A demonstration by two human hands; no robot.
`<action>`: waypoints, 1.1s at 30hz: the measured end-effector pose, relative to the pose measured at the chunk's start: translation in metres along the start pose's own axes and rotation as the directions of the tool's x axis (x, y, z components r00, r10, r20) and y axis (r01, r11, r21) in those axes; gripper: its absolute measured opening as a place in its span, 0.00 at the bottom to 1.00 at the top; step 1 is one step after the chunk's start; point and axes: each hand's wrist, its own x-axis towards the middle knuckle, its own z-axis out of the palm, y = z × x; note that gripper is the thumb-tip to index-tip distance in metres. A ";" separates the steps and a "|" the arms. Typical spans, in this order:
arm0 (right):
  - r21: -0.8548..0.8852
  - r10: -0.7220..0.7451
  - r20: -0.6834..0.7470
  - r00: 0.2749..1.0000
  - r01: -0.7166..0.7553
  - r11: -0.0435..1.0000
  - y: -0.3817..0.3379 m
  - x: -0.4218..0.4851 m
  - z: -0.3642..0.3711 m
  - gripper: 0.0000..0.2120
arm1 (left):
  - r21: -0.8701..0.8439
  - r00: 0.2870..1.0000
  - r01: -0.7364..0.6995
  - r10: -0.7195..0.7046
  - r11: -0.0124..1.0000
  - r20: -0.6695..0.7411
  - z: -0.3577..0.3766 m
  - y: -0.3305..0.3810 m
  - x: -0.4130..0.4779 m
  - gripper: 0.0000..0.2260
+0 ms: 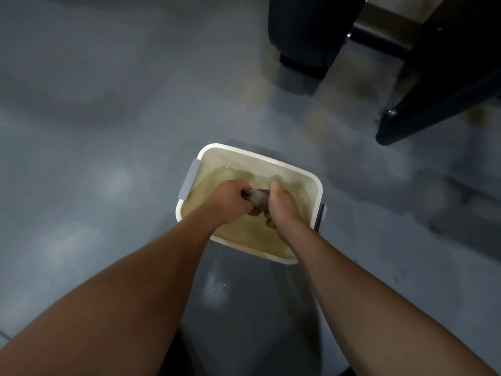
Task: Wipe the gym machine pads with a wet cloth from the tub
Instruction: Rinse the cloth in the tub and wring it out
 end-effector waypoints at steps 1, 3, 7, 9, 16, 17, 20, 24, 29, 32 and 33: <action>-0.056 0.035 -0.004 0.999 -0.035 0.998 0.002 0.001 0.000 0.20 | -0.100 1.000 0.029 -0.030 0.995 -0.010 -0.003 0.004 -0.003 0.07; -0.016 0.107 0.072 0.992 -0.106 0.994 0.005 0.002 -0.001 0.19 | -0.374 0.995 0.095 -0.072 0.923 0.076 -0.003 0.007 -0.005 0.09; -0.036 -0.059 0.106 0.993 0.063 0.997 -0.001 0.000 -0.004 0.28 | -0.728 0.975 0.193 -0.045 0.658 0.218 -0.005 0.002 -0.006 0.11; -0.247 -0.148 0.023 0.989 0.149 0.958 -0.004 0.002 -0.005 0.30 | -0.602 0.987 0.103 -0.005 0.791 0.163 -0.005 0.003 -0.006 0.12; -0.083 -0.003 0.369 0.930 0.036 0.996 -0.016 0.009 -0.024 0.14 | 0.216 0.933 -0.164 0.080 0.963 0.351 -0.013 0.013 -0.004 0.13; -0.076 0.025 0.455 0.890 0.010 0.997 -0.019 0.008 -0.028 0.12 | 0.305 0.937 -0.192 0.081 0.933 0.341 -0.015 0.012 -0.004 0.08; -0.083 0.113 0.609 0.785 -0.079 0.993 -0.029 0.006 -0.037 0.10 | 0.440 0.929 -0.295 0.148 0.848 0.339 -0.024 0.013 -0.004 0.05; -0.108 0.162 0.744 0.648 -0.123 0.986 -0.043 -0.002 -0.045 0.10 | 0.487 0.901 -0.413 0.265 0.770 0.345 -0.033 0.026 -0.006 0.12; -0.062 0.171 0.775 0.608 -0.197 0.978 -0.048 0.001 -0.053 0.18 | 0.530 0.886 -0.457 0.316 0.714 0.338 -0.040 0.032 -0.007 0.13; -0.079 0.185 0.787 0.589 -0.201 0.976 -0.047 0.001 -0.061 0.18 | 0.579 0.878 -0.474 0.310 0.663 0.364 -0.042 0.032 -0.007 0.14; -0.097 0.209 0.774 0.598 -0.214 0.972 -0.045 0.001 -0.063 0.17 | 0.594 0.877 -0.476 0.304 0.648 0.371 -0.041 0.030 -0.006 0.15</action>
